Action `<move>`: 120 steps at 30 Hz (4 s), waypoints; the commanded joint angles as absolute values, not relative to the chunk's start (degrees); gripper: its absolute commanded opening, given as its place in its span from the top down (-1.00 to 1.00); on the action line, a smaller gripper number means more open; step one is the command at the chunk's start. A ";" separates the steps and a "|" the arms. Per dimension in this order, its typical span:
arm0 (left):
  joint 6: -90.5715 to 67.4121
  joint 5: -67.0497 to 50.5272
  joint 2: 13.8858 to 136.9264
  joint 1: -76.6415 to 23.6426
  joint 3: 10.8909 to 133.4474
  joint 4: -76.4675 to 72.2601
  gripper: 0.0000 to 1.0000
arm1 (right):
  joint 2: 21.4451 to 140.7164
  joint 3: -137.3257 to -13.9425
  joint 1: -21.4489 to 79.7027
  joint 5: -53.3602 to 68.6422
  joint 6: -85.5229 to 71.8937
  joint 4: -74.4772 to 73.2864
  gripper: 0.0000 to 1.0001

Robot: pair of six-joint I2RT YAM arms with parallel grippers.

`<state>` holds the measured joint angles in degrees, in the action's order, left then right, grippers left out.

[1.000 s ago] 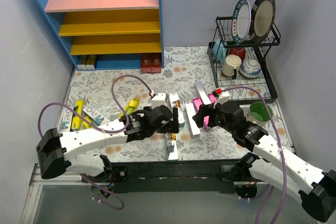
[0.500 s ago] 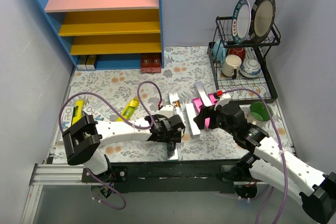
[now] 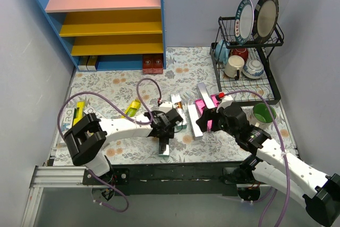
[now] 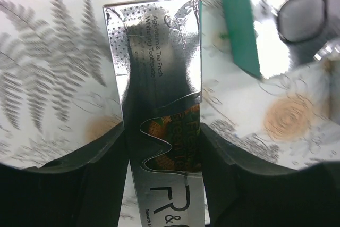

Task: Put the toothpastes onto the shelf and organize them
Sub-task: Move the toothpaste to the center of the board, then pick up the toothpaste from the center of the board, then place the toothpaste on the shelf.

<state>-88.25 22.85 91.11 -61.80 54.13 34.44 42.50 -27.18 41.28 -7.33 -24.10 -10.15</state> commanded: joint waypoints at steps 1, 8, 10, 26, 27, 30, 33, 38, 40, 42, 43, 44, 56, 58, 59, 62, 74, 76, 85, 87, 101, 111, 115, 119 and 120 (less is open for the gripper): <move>-75.08 24.26 85.79 -53.28 51.60 28.59 0.03 | 43.24 -26.37 41.57 -6.77 -24.17 -6.51 -0.85; -60.65 22.06 87.01 -43.25 51.94 18.46 -0.19 | 43.94 -25.93 41.57 -5.19 -23.82 -4.57 -0.83; -61.17 22.85 86.84 -43.07 53.08 18.37 -0.44 | 43.77 -26.01 41.49 -4.75 -23.55 -4.74 -0.83; -79.97 28.90 64.77 -50.88 35.25 19.33 -0.87 | 42.10 -23.91 41.49 -3.34 -23.73 -2.55 -0.82; -81.55 29.87 65.99 -52.98 34.98 19.60 -0.87 | 42.19 -23.82 41.57 -3.17 -23.82 -2.46 -0.82; -84.89 34.00 68.98 -55.80 34.54 20.74 -0.86 | 42.28 -23.99 41.57 -2.81 -23.91 -2.29 -0.81; -88.94 36.99 71.01 -56.16 34.02 21.88 -0.83 | 41.75 -23.64 41.57 -2.81 -23.99 -2.28 -0.81; -90.53 37.62 72.77 -56.60 33.40 21.18 -0.70 | 41.13 -22.94 41.48 -2.90 -24.08 -1.76 -0.81; -90.53 37.27 74.34 -56.78 33.40 20.57 -0.61 | 41.22 -22.76 41.57 -2.73 -24.34 -1.50 -0.80; -90.88 37.00 75.76 -57.13 33.49 20.48 -0.52 | 41.22 -22.50 41.57 -2.64 -24.43 -1.06 -0.79; -91.05 36.91 76.72 -57.30 33.75 20.30 -0.45 | 41.48 -22.50 41.49 -2.46 -24.43 -0.97 -0.79; -91.49 36.83 77.08 -57.83 33.84 20.30 -0.39 | 41.57 -22.50 41.57 -2.29 -24.52 -0.97 -0.79; -84.83 38.05 74.53 -57.40 43.32 25.57 0.45 | 40.34 -22.41 41.49 -2.55 -23.82 -1.14 -0.78; -79.75 37.62 73.74 -55.73 46.75 26.02 0.47 | 40.43 -22.76 41.57 -2.72 -23.29 -1.32 -0.78; -77.98 37.10 73.39 -53.37 47.71 25.75 0.47 | 40.60 -23.11 41.57 -2.64 -23.03 -1.58 -0.78; -69.65 33.41 71.46 -47.14 51.67 24.96 0.45 | 41.22 -24.16 41.57 -2.64 -21.71 -2.11 -0.78; -51.86 15.39 79.96 -19.02 69.58 26.80 0.39 | 45.00 -27.42 41.57 -2.81 -14.78 -2.02 -0.78; -50.45 13.63 81.81 -15.75 72.06 27.51 0.38 | 45.79 -27.77 41.57 -3.07 -14.07 -1.85 -0.78; -46.93 7.83 94.10 -2.21 85.68 25.58 0.39 | 49.91 -27.95 41.57 -2.20 -10.29 0.95 -0.78; -45.45 7.82 96.67 -0.18 88.58 23.83 0.39 | 51.49 -28.21 41.57 -1.50 -9.76 1.58 -0.78; -40.34 10.72 114.43 9.58 104.49 14.33 0.35 | 56.78 -28.21 41.57 -0.44 -7.38 3.25 -0.78; -40.78 15.29 119.88 10.64 110.04 12.57 -0.14 | 58.97 -28.30 41.57 1.49 -7.38 4.22 -0.78; -42.18 17.57 119.80 11.34 109.78 12.48 -0.36 | 58.97 -27.95 41.40 1.32 -7.29 4.22 -0.78; -43.50 18.54 118.31 11.69 108.11 12.65 -0.50 | 58.89 -27.51 41.40 1.58 -7.21 4.66 -0.78; -44.90 18.89 117.69 11.69 107.58 12.92 -0.50 | 58.80 -27.42 41.48 1.67 -7.29 4.66 -0.78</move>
